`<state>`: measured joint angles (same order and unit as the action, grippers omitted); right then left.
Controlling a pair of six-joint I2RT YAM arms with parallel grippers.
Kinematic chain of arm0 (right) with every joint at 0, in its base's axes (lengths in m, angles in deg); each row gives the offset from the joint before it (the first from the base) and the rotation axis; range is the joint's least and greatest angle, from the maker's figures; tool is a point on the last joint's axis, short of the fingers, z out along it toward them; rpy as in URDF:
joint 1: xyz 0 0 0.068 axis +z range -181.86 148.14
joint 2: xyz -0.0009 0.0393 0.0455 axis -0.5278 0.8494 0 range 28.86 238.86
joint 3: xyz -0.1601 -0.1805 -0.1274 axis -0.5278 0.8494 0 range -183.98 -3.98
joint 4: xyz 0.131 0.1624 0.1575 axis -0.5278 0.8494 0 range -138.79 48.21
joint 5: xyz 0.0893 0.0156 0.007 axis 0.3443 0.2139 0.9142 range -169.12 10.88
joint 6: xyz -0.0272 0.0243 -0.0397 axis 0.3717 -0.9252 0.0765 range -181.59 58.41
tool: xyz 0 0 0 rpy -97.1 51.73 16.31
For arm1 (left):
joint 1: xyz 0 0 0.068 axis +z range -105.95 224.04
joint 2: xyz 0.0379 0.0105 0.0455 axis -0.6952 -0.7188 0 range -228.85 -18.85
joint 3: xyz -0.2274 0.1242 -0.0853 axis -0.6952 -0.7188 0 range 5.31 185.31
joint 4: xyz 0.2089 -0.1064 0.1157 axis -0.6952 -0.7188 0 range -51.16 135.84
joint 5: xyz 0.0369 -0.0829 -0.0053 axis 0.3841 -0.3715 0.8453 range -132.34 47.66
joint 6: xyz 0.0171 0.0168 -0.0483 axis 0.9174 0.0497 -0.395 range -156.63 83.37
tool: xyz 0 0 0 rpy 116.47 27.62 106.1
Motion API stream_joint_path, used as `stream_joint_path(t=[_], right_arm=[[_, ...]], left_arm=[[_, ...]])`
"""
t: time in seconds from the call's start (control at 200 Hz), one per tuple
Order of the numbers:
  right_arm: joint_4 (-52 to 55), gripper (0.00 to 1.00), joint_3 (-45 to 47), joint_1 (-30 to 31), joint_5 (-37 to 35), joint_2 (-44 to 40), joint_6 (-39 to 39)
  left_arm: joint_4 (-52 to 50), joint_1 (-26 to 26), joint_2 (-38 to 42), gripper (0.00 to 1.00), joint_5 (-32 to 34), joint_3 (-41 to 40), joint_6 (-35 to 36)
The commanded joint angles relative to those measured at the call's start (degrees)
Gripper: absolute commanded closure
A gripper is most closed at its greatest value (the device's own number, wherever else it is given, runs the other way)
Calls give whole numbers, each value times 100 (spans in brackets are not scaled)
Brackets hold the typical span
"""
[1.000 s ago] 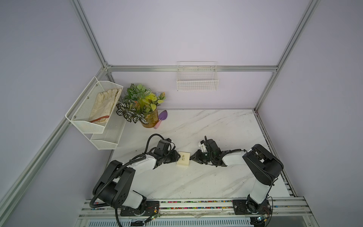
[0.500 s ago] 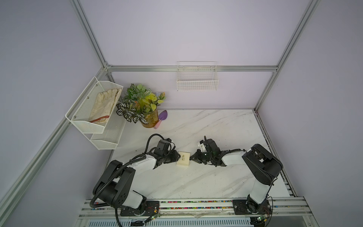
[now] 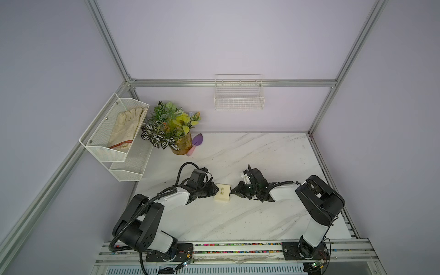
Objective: Place the earrings into the drawer-style jewelry box
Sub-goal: Open the drawer in the jewelry box.
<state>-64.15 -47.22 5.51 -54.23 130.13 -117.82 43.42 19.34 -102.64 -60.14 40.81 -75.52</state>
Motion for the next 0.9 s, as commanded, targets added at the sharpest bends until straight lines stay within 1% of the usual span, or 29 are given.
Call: stream_joint_path(t=[0.0,0.255,0.52,0.895], right_arm=[[202,100,137,34,-299,-310,22],[690,100,305,34,-636,-630,165],[1409,100,360,34,-1188,-1005,379],[1698,100,357,34,-1415,-1110,472]], left_arm=[[-269,36,-208,73,243,-181,42],[-271,37,-197,73,291,-223,40],[-269,39,-233,73,270,-194,49],[-270,36,-239,73,270,-197,47]])
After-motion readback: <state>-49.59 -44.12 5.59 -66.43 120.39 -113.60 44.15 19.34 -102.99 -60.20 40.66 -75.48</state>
